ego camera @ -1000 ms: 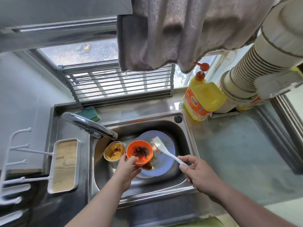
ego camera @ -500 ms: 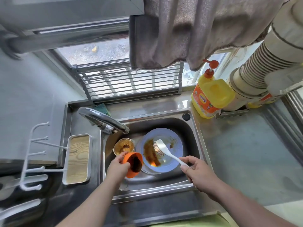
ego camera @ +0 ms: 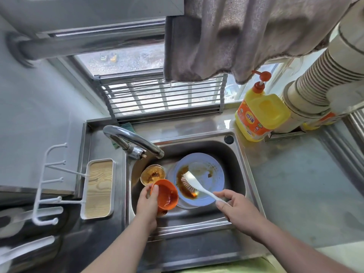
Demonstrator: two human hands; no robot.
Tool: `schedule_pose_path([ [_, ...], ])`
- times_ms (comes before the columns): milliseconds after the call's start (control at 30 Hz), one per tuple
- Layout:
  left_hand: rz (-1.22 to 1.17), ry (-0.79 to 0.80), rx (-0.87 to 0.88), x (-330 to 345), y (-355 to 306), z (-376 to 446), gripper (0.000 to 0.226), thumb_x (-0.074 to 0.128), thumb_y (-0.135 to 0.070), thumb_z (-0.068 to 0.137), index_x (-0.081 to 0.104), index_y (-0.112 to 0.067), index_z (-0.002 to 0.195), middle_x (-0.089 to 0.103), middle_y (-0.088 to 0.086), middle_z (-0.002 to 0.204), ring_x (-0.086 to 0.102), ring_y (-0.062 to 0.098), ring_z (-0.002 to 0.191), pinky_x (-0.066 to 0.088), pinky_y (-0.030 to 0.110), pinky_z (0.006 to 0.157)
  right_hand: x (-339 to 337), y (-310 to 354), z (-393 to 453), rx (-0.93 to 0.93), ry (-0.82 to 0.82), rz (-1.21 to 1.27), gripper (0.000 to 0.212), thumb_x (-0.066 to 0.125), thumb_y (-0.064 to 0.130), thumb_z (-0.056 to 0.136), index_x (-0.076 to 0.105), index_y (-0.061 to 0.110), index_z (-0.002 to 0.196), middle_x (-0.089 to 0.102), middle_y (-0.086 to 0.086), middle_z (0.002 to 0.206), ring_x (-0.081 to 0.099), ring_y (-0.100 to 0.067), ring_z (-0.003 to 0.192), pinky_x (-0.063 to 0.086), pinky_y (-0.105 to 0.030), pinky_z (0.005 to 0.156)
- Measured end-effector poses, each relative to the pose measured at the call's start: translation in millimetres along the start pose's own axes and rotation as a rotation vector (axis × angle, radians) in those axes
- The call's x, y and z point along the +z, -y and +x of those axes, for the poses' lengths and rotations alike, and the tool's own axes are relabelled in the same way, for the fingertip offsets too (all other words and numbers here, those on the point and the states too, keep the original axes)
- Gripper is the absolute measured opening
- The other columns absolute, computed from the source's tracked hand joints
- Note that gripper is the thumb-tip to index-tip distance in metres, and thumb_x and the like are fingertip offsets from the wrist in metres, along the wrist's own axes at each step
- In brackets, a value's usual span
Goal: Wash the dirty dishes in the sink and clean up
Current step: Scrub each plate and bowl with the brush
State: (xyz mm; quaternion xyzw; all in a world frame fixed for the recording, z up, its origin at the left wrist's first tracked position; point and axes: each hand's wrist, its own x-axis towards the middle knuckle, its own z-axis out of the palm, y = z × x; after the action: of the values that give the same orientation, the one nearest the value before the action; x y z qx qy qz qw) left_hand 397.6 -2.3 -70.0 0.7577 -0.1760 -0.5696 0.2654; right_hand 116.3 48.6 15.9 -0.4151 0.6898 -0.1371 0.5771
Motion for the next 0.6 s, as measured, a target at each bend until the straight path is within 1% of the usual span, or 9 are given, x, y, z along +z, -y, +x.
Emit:
schedule_pose_path([
  [67, -0.267, 0.100, -0.165, 8, -6, -2, 0.035, 0.055, -0.058, 0.101, 0.059, -0.037, 0.128, 0.067, 0.011, 0.127, 0.066, 0.038, 0.114, 0.060, 0.056, 0.087, 0, 6, -3, -0.033, 0.031, -0.052, 0.022, 0.062, 0.039, 0.098, 0.069, 0.045, 0.118, 0.059, 0.024, 0.059, 0.051, 0.000, 0.059, 0.041, -0.027, 0.069],
  [133, -0.327, 0.202, -0.194, 16, -13, -7, 0.046, 0.048, -0.064, 0.099, 0.059, -0.035, 0.132, 0.071, 0.012, 0.127, 0.068, 0.038, 0.115, 0.061, 0.053, 0.083, 1, 16, -5, -0.056, 0.063, -0.148, 0.023, 0.059, 0.042, 0.100, 0.068, 0.047, 0.121, 0.062, 0.027, 0.066, 0.055, 0.002, 0.064, 0.041, -0.021, 0.068],
  [233, -0.272, 0.281, -0.189, 32, -22, -14, 0.056, 0.049, -0.072, 0.089, 0.057, -0.036, 0.132, 0.068, 0.014, 0.130, 0.066, 0.041, 0.116, 0.062, 0.055, 0.081, 5, 36, -7, -0.082, 0.091, -0.384, 0.031, 0.053, 0.047, 0.101, 0.064, 0.049, 0.129, 0.069, 0.018, 0.101, 0.061, -0.002, 0.087, 0.047, -0.023, 0.078],
  [333, -0.219, 0.287, -0.239, 47, -29, -22, 0.053, 0.047, -0.068, 0.096, 0.054, -0.029, 0.131, 0.063, 0.018, 0.130, 0.066, 0.042, 0.114, 0.063, 0.055, 0.076, 4, 61, -5, -0.121, 0.074, -0.565, 0.034, 0.049, 0.045, 0.103, 0.059, 0.050, 0.134, 0.067, 0.012, 0.099, 0.061, -0.012, 0.089, 0.047, -0.027, 0.073],
  [400, -0.192, 0.288, -0.273, 53, -34, -25, 0.049, 0.045, -0.065, 0.101, 0.051, -0.027, 0.132, 0.062, 0.018, 0.129, 0.065, 0.039, 0.113, 0.064, 0.052, 0.072, -4, 66, 0, -0.174, -0.018, -0.845, 0.034, 0.044, 0.041, 0.104, 0.052, 0.053, 0.135, 0.070, 0.005, 0.105, 0.066, -0.025, 0.096, 0.048, -0.034, 0.071],
  [467, -0.116, 0.305, -0.189, 57, -41, -21, 0.044, 0.043, -0.064, 0.103, 0.053, -0.032, 0.131, 0.062, 0.012, 0.130, 0.064, 0.037, 0.112, 0.063, 0.049, 0.070, -6, 60, -1, -0.142, -0.041, -0.995, 0.031, 0.041, 0.035, 0.104, 0.049, 0.046, 0.132, 0.070, -0.001, 0.103, 0.067, -0.032, 0.094, 0.047, -0.036, 0.067],
  [533, -0.074, 0.287, -0.082, 64, -47, -17, 0.034, 0.043, -0.058, 0.105, 0.057, -0.038, 0.128, 0.062, 0.007, 0.130, 0.065, 0.036, 0.110, 0.063, 0.047, 0.067, 2, 54, -7, -0.053, 0.009, -0.868, 0.028, 0.041, 0.035, 0.103, 0.052, 0.040, 0.128, 0.071, -0.003, 0.107, 0.067, -0.034, 0.096, 0.051, -0.037, 0.073],
  [567, -0.060, 0.253, -0.039, 69, -47, -16, 0.028, 0.044, -0.055, 0.106, 0.060, -0.042, 0.125, 0.063, 0.006, 0.131, 0.066, 0.036, 0.109, 0.064, 0.050, 0.068, 6, 56, -10, -0.004, 0.044, -0.704, 0.027, 0.043, 0.035, 0.102, 0.056, 0.038, 0.126, 0.071, -0.001, 0.109, 0.068, -0.030, 0.096, 0.053, -0.035, 0.076],
  [600, -0.050, 0.213, -0.011, 73, -45, -17, 0.023, 0.045, -0.054, 0.106, 0.061, -0.047, 0.121, 0.063, 0.005, 0.132, 0.066, 0.035, 0.110, 0.064, 0.054, 0.072, 10, 61, -11, 0.050, 0.081, -0.501, 0.025, 0.046, 0.034, 0.102, 0.061, 0.038, 0.121, 0.070, 0.003, 0.106, 0.067, -0.023, 0.088, 0.052, -0.031, 0.072],
])
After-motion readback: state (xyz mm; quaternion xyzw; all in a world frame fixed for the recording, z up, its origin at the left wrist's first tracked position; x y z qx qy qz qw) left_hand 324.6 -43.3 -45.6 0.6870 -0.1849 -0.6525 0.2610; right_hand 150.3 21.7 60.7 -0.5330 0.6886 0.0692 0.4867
